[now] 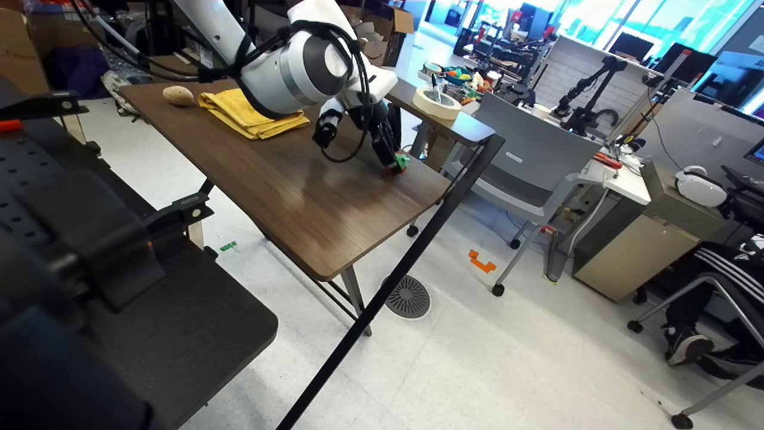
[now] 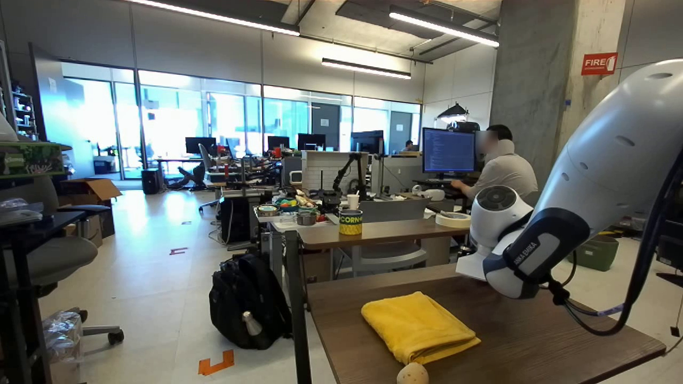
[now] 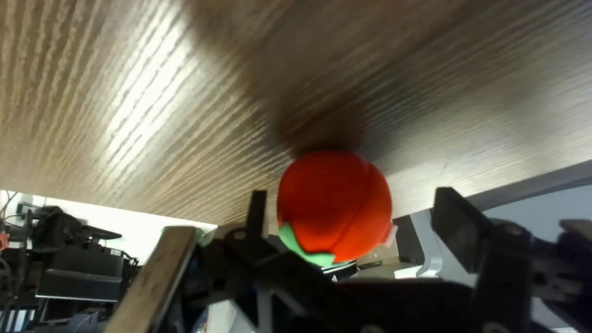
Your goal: Use the towel to wipe the table
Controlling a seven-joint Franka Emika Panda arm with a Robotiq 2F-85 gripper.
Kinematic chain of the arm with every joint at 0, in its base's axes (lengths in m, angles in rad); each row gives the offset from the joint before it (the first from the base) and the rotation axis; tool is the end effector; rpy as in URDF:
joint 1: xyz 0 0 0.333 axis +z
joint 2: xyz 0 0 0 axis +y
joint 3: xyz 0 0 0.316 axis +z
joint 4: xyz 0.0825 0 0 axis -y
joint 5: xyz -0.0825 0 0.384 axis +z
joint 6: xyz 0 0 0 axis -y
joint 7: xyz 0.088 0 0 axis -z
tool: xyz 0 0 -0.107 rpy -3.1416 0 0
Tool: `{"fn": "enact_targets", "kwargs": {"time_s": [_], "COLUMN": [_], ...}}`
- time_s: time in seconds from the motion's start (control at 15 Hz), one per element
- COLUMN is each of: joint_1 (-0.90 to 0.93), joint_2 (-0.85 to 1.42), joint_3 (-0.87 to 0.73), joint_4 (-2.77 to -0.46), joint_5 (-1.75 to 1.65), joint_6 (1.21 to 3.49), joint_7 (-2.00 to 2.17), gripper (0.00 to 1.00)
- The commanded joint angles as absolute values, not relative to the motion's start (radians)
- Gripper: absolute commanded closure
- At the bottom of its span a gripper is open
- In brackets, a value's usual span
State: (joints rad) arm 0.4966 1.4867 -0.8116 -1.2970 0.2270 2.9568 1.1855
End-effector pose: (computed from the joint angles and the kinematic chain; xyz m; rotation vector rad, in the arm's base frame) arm 0.7350 -0.0500 0.0309 2.3838 -1.1580 1.0147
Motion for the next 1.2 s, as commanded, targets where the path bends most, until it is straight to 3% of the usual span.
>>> {"fn": "enact_targets", "kwargs": {"time_s": [0.0, 0.33, 0.47, 0.67, 1.13], "joint_1": [0.475, 0.459, 0.456, 0.461, 0.428], "joint_2": [1.485, 1.484, 1.466, 1.358, 1.132], "joint_3": [-0.813, -0.785, -0.752, -0.639, -0.304], "joint_4": [-1.258, -1.236, -1.248, -1.365, -1.593], "joint_5": [0.127, 0.094, 0.084, 0.061, 0.107], "joint_6": [2.930, 2.950, 2.980, 3.146, 3.506], "joint_7": [1.277, 1.283, 1.254, 1.103, 0.683], "gripper": [0.40, 0.79, 0.87, 0.94, 0.92]}}
